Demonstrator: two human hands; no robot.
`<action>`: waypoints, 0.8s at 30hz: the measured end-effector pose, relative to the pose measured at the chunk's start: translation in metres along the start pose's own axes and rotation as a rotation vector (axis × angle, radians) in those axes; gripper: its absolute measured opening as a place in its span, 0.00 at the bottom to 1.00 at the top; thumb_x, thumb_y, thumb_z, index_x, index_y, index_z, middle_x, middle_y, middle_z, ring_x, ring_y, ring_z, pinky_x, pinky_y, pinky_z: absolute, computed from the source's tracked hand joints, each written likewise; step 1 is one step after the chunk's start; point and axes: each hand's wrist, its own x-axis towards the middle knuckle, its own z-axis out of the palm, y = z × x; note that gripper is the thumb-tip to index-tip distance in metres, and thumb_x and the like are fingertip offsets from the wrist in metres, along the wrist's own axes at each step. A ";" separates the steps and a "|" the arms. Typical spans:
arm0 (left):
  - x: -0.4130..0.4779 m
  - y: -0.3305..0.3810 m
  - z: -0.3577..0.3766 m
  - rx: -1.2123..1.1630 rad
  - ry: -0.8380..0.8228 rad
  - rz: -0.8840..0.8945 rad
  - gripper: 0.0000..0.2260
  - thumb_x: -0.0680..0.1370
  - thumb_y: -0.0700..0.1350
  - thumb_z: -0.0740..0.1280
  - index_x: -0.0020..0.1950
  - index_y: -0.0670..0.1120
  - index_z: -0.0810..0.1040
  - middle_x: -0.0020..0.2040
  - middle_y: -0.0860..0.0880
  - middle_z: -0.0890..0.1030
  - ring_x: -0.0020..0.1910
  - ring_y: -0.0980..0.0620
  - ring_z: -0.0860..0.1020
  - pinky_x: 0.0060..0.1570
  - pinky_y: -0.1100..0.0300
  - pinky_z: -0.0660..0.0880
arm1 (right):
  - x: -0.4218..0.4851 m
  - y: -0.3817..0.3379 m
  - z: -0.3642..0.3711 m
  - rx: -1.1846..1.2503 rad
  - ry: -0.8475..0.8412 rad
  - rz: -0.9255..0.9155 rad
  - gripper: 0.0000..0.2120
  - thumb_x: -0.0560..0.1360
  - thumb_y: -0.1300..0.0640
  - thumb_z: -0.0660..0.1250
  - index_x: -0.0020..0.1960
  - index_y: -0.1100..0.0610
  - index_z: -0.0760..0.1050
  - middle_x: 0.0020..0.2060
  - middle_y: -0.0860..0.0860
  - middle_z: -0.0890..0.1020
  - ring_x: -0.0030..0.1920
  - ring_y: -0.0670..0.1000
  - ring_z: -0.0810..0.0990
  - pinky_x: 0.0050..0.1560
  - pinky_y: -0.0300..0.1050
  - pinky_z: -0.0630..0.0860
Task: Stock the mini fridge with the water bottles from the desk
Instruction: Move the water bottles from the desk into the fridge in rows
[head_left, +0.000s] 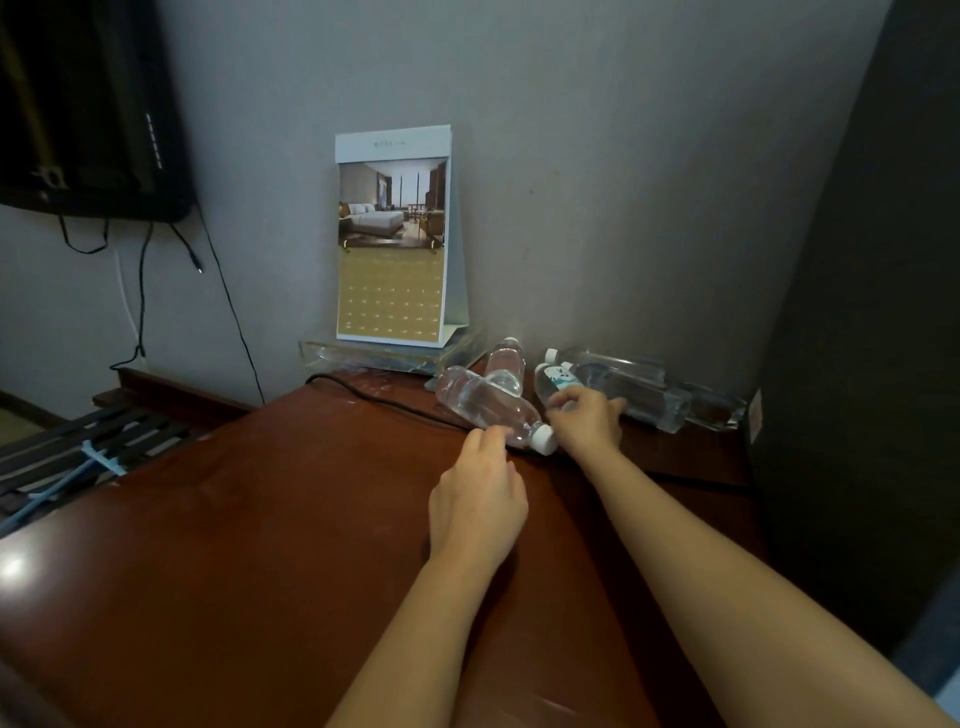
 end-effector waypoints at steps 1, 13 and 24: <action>-0.001 0.001 0.000 0.002 0.002 0.007 0.14 0.79 0.45 0.58 0.65 0.52 0.67 0.59 0.54 0.73 0.54 0.46 0.77 0.49 0.53 0.72 | -0.004 -0.003 -0.001 0.014 0.061 -0.003 0.08 0.74 0.59 0.64 0.47 0.48 0.80 0.59 0.58 0.67 0.57 0.61 0.73 0.58 0.43 0.69; -0.003 0.000 0.008 0.062 -0.183 0.113 0.13 0.79 0.48 0.59 0.63 0.52 0.70 0.60 0.53 0.73 0.57 0.46 0.76 0.52 0.52 0.72 | -0.111 0.008 -0.056 -0.164 0.133 -0.098 0.10 0.72 0.53 0.65 0.53 0.44 0.77 0.55 0.54 0.65 0.50 0.61 0.77 0.57 0.51 0.73; -0.039 0.012 -0.010 -0.119 0.016 0.073 0.09 0.77 0.42 0.62 0.54 0.51 0.78 0.52 0.54 0.78 0.50 0.49 0.78 0.49 0.55 0.74 | -0.215 0.056 -0.110 -0.522 -0.129 -0.351 0.30 0.74 0.49 0.61 0.72 0.38 0.53 0.56 0.52 0.59 0.53 0.54 0.74 0.55 0.43 0.74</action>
